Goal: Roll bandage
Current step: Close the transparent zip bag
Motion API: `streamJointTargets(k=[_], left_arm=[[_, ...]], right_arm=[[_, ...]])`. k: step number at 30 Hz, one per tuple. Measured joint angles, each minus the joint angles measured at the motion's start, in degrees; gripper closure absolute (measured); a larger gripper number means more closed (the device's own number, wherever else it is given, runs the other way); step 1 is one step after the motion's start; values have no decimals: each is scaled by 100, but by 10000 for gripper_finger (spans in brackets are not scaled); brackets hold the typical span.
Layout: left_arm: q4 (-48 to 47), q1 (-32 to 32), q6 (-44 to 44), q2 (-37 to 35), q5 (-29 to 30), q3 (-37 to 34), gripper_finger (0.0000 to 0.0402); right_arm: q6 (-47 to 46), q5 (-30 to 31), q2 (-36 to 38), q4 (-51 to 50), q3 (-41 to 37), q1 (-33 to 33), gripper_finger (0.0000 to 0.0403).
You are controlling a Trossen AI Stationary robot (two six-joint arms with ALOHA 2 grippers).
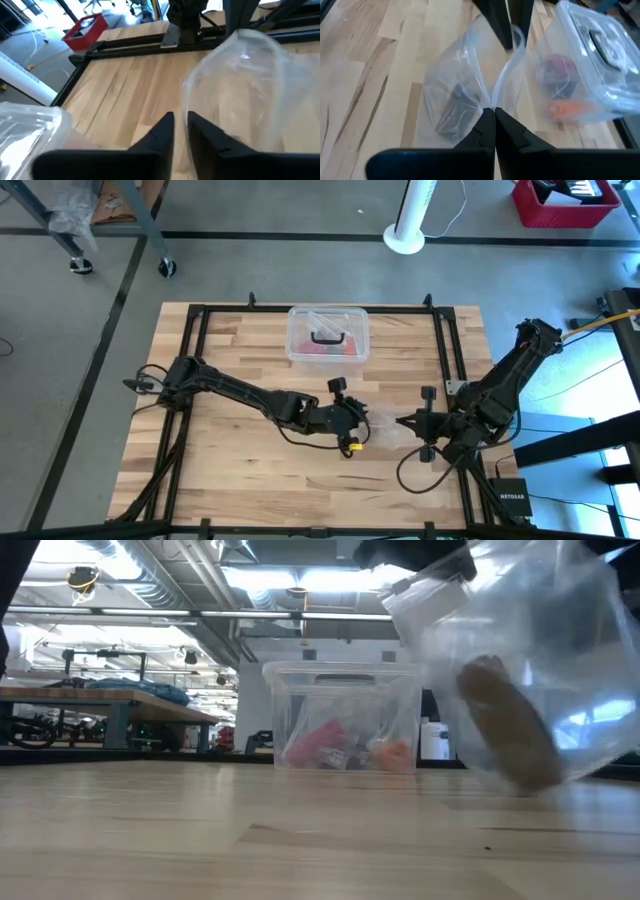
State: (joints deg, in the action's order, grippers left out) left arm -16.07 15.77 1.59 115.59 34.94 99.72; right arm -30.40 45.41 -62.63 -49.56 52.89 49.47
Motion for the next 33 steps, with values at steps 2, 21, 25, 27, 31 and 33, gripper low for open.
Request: streamJointTargets(k=[2,21,25,27,31,33], left_arm=[[-288,9,119,-137,-64,44,329],[-2671,66,1000,-855,-785,-475,261],[-2119,-23,841,-853,-965,-668,266],[-1923,-64,752,-853,-1189,-671,266],[-1725,-96,640,-855,-1349,-669,269],[-1756,-126,626,-855,-1354,-671,278]], right_arm=[[-111,-4,0,-53,-13,0,401],[-84,4,-2,-55,-16,0,402],[-84,2,-2,-60,-16,0,402],[-82,2,-2,-86,-16,0,403],[-82,2,-2,-140,-16,0,403],[-82,2,-2,-143,-16,0,403]])
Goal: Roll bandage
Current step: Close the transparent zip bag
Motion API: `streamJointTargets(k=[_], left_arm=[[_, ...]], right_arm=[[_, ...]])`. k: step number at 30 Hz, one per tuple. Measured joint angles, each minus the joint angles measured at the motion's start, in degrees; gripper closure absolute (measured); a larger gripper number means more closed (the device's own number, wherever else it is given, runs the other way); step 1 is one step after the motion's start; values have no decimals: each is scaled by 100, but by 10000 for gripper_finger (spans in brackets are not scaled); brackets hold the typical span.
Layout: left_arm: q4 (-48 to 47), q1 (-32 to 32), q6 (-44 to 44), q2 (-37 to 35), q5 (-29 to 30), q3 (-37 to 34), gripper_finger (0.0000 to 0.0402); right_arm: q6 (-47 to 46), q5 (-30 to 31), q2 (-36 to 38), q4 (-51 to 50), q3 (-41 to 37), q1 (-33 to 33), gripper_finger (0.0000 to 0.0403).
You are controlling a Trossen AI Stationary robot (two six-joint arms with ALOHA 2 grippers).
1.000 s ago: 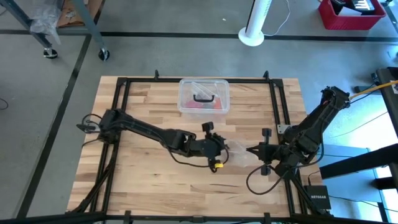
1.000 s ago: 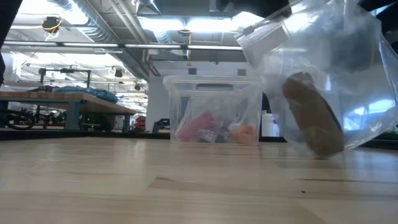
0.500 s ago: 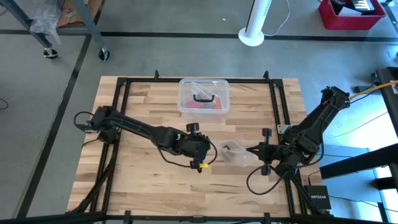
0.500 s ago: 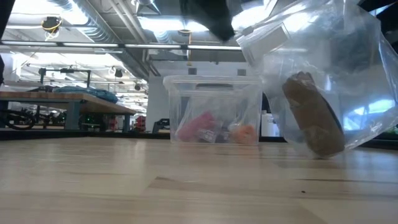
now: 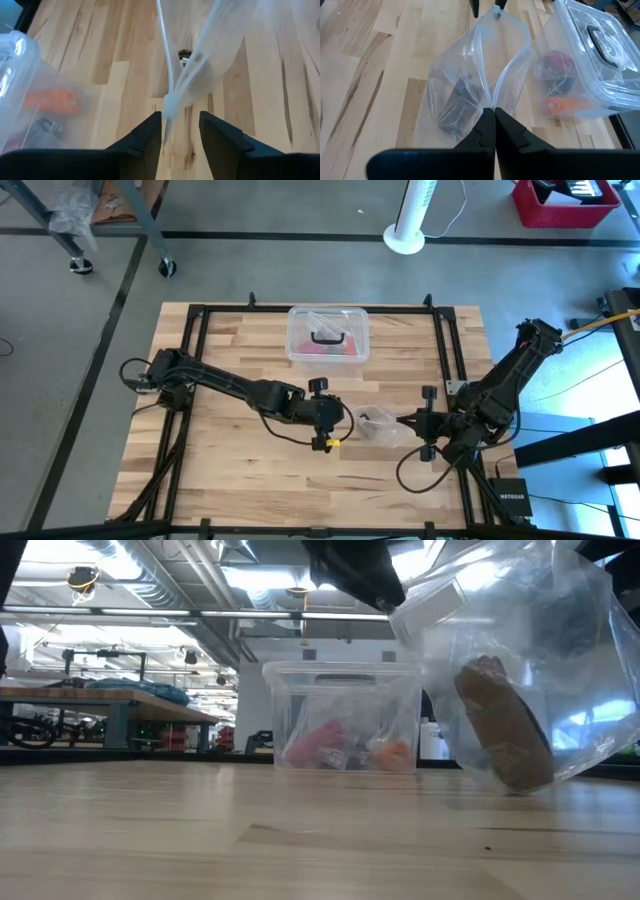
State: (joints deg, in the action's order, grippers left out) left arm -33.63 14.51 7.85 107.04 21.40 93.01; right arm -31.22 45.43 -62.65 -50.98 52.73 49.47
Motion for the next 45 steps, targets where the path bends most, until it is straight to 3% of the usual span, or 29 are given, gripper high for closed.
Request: streamJointTargets(k=[10,19,25,28,31,34,37,42,45], left_arm=[[-28,-34,-80,18,19,0,394],[-94,24,15,14,86,2,400],[-1059,237,1074,-17,82,193,400],[-1027,344,1426,-24,235,203,400],[-730,444,1124,-20,427,201,400],[-347,511,870,-22,434,203,400],[-239,562,631,-22,434,203,400],[-221,574,628,-22,481,201,400],[-206,571,622,-22,493,201,400]], right_arm=[[-1,-2,0,-3,0,0,402],[-212,-207,0,-21,12,0,372],[-373,-720,13,-501,644,-2,297],[287,-256,20,172,877,-6,253],[1592,-147,-27,1495,810,-234,222],[2597,-633,-281,2579,667,-700,206],[3229,-1041,-710,3004,630,-1191,204],[3447,-1765,-1396,3569,630,-1787,213],[3450,-1802,-1646,3873,630,-1953,221]])
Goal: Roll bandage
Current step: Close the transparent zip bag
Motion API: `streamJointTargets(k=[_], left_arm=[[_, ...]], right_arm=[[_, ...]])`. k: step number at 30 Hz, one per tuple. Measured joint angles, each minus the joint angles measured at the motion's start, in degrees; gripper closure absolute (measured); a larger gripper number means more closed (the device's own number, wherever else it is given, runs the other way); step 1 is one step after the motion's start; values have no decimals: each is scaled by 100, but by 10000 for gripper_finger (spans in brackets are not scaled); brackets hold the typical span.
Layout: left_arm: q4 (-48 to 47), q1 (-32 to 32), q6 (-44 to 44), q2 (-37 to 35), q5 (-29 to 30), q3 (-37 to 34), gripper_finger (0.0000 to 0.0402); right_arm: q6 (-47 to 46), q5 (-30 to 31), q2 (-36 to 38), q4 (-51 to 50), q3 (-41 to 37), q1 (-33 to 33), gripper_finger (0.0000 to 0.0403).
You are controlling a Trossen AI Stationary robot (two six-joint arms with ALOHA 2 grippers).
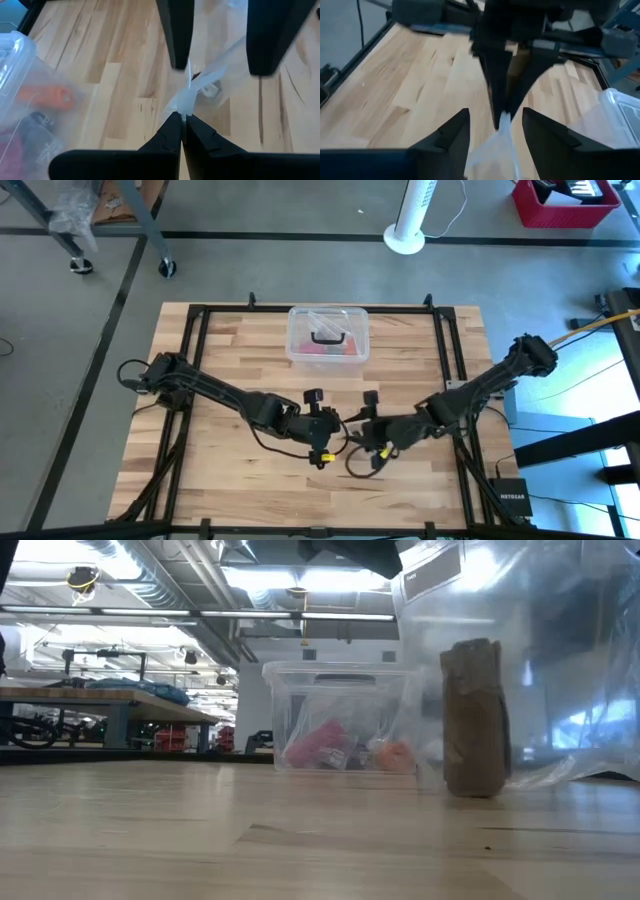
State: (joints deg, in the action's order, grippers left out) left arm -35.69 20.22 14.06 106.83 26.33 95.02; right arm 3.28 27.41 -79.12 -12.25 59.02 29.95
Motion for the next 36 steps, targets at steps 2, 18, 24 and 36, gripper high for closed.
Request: streamJointTargets(k=[2,18,24,36], left_arm=[[-2,10,2,0,0,0,400],[25,67,-118,0,11,0,401],[66,64,-153,2,6,-4,401],[142,115,-249,-4,87,13,401]], right_arm=[[1,-26,-103,220,0,-98,228],[-181,-306,-332,-15,2,-409,324],[-148,-362,-382,-32,2,-408,367],[-350,-215,-185,-917,358,-178,370]])
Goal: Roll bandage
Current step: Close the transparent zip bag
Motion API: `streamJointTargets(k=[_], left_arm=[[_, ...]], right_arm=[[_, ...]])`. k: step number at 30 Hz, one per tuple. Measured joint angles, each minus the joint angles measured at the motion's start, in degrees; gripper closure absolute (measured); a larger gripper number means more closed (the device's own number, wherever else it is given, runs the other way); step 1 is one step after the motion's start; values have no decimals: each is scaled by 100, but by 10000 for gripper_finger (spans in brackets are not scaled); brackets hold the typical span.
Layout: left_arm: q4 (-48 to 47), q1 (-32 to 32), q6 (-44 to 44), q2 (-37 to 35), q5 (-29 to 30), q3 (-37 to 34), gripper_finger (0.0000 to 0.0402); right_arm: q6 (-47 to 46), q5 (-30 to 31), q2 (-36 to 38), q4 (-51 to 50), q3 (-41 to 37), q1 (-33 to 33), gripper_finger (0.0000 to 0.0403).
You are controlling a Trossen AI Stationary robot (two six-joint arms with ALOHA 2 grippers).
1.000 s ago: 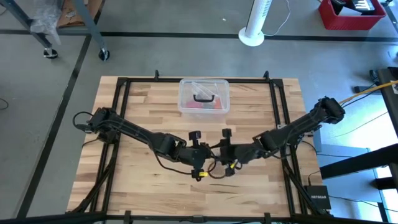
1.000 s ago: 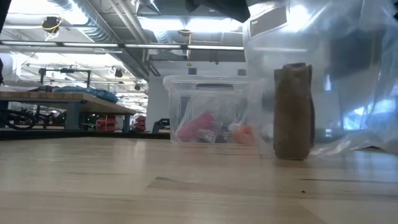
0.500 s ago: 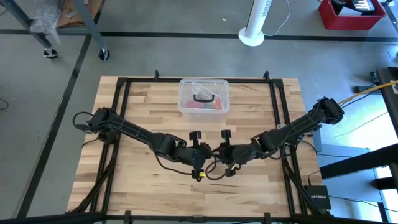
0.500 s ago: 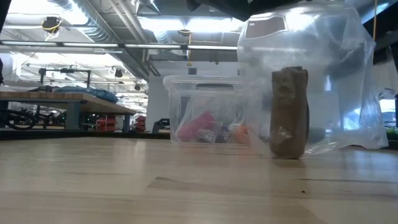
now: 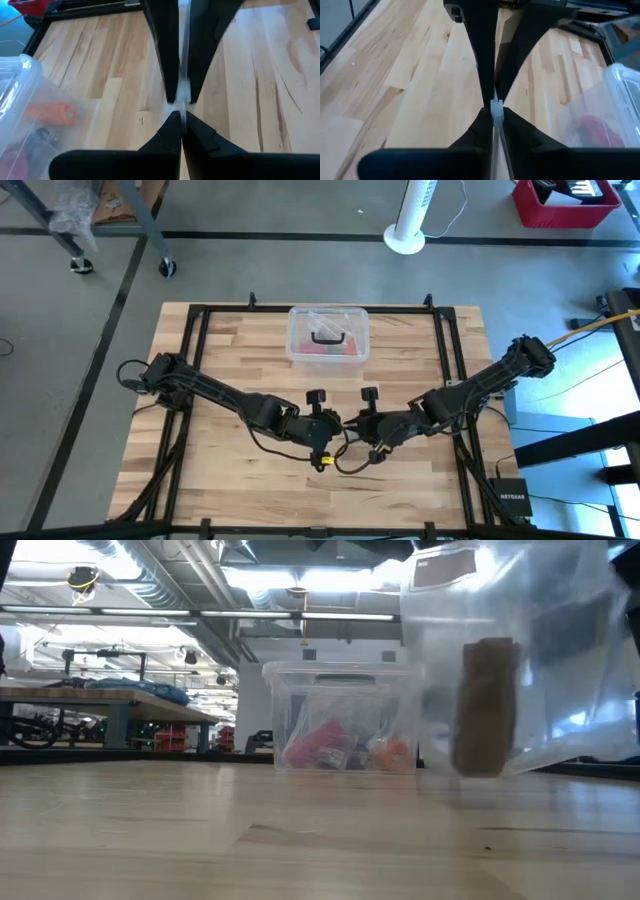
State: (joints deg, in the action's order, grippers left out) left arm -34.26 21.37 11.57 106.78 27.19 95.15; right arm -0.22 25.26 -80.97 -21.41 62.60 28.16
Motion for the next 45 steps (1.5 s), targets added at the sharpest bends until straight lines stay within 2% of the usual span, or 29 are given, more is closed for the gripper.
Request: streamJointTargets(k=[8,15,22,26,30,40,43,45], left_arm=[[-506,24,162,4,22,-26,401],[64,-2,204,35,40,-16,394],[914,-118,-251,111,66,-257,331],[990,-240,-123,91,106,-284,295],[1121,-317,27,169,115,-284,281],[1542,-293,-584,337,61,-286,280],[1491,-304,-580,337,53,-286,300],[1488,-304,-612,337,38,-286,329]], right_arm=[[-428,-40,28,-1268,344,79,376],[-556,-42,24,-1304,344,74,372],[-490,-32,24,-1304,241,74,371],[-503,-28,22,-1295,133,74,371],[-537,12,20,-1238,103,72,371],[-538,66,20,-1152,103,74,370],[-538,76,17,-1158,103,68,370],[-538,90,17,-1175,103,68,370]])
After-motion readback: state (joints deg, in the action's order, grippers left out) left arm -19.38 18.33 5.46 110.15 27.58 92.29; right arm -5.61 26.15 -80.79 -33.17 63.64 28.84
